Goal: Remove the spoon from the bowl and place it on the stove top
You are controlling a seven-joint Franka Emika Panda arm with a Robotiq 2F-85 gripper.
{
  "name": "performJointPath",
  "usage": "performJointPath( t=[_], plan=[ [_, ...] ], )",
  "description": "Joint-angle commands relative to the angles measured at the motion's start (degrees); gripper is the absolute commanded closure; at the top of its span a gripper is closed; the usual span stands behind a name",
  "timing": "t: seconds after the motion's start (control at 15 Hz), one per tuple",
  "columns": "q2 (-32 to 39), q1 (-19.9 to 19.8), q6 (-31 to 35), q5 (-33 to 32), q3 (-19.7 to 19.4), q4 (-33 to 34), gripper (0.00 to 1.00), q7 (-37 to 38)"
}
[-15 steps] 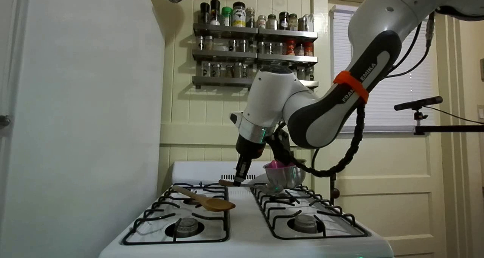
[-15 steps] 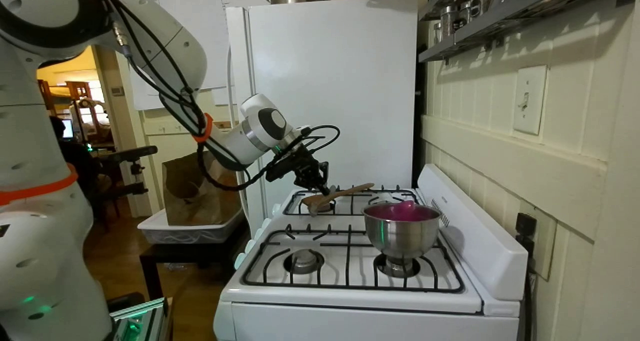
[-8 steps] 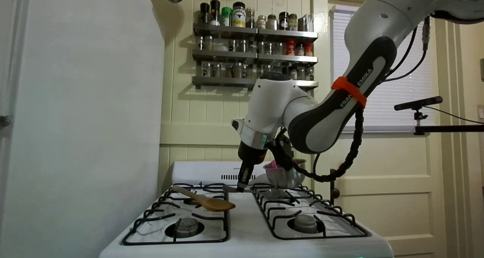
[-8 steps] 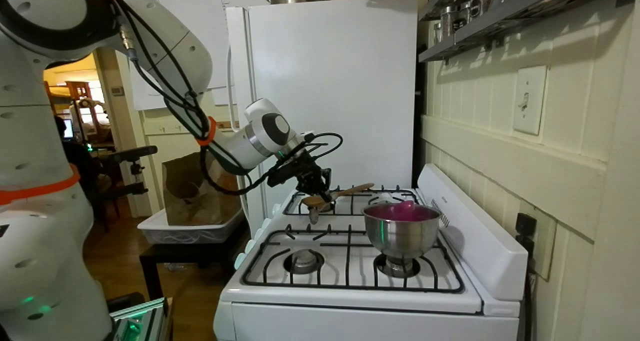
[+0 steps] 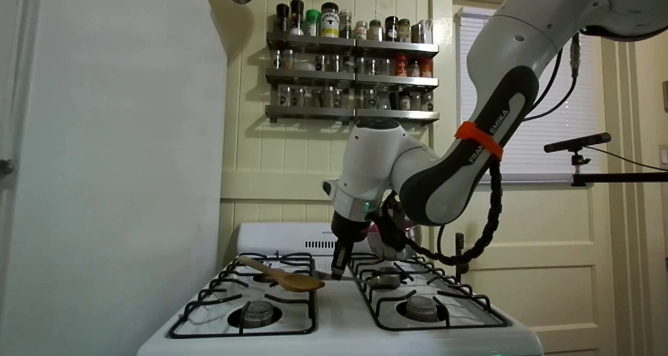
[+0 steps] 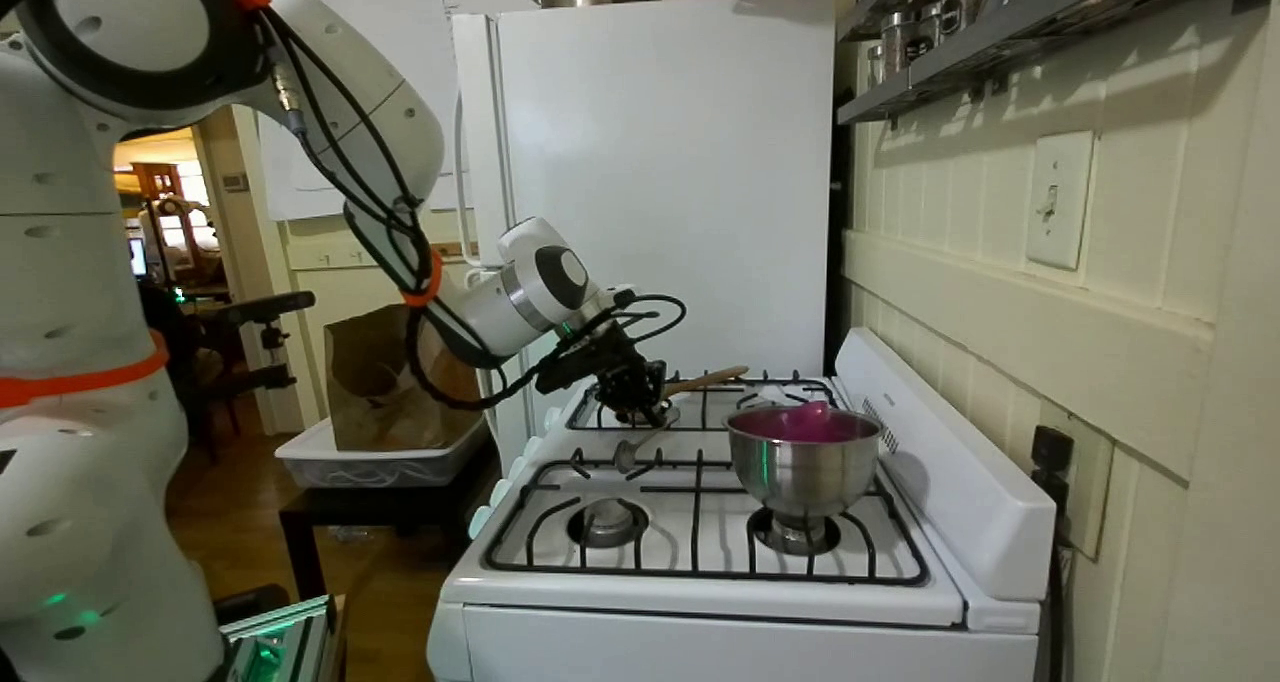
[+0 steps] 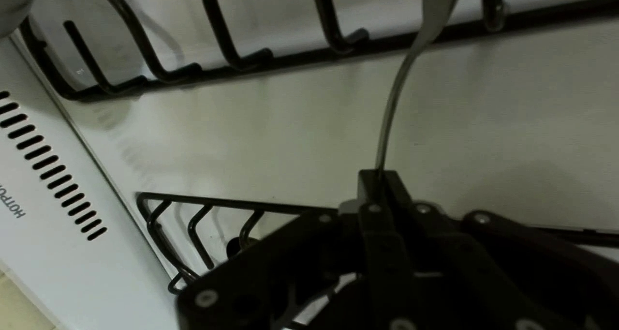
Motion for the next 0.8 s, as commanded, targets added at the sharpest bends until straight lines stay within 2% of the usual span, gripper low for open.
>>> performJointPath(
  t=[0.0, 0.4, 0.73],
  plan=[
    [1.44, 0.14, -0.31, -3.83, -0.27, 0.62, 0.99, 4.9],
    [2.99, 0.27, -0.12, -7.48, -0.76, 1.3, 0.99, 8.48],
    [4.08, 0.42, -0.99, -14.29, -1.11, 2.73, 0.99, 10.6]
  ],
)
